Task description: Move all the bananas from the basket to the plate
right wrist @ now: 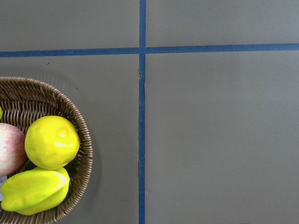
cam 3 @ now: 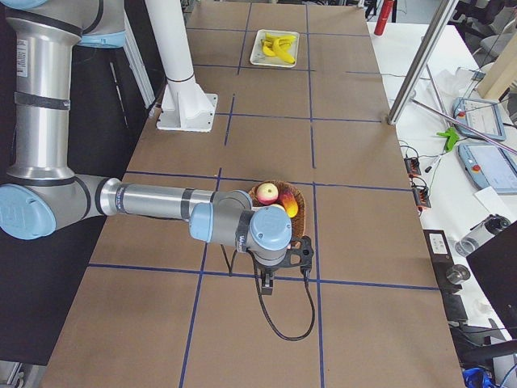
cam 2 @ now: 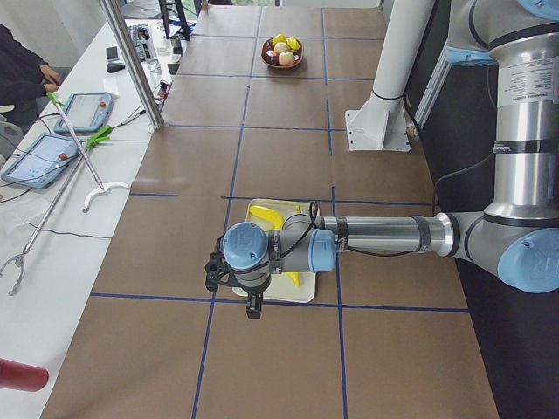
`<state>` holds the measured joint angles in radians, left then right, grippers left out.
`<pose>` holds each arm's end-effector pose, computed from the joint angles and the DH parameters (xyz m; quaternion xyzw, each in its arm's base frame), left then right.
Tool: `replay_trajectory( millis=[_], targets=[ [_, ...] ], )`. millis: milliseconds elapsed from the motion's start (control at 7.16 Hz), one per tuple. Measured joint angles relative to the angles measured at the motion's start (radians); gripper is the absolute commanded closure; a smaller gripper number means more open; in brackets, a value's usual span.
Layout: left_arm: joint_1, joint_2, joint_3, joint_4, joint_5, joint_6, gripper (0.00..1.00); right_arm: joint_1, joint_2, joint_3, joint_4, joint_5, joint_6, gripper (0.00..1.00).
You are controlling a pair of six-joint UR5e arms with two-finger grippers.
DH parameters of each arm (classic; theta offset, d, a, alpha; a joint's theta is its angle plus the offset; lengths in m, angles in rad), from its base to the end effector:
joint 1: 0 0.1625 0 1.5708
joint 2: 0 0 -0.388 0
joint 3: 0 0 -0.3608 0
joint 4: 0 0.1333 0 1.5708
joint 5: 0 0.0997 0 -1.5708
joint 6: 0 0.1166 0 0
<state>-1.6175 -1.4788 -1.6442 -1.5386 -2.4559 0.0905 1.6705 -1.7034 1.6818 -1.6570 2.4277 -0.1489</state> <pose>-0.0627 -0.4184 0.6344 0.0065 0.4287 0.0089 0.9034 0.0848 -0.3938 0.6415 0.0028 -0.4177 0.0000 0.9086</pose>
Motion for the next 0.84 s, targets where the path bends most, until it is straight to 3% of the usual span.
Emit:
replay_trajectory(
  millis=[838],
  targets=[
    [0.001,-0.007,0.013,0.000,0.000,0.002,0.00,0.000,0.002,-0.003,-0.001,0.001,0.003,0.00]
  ],
)
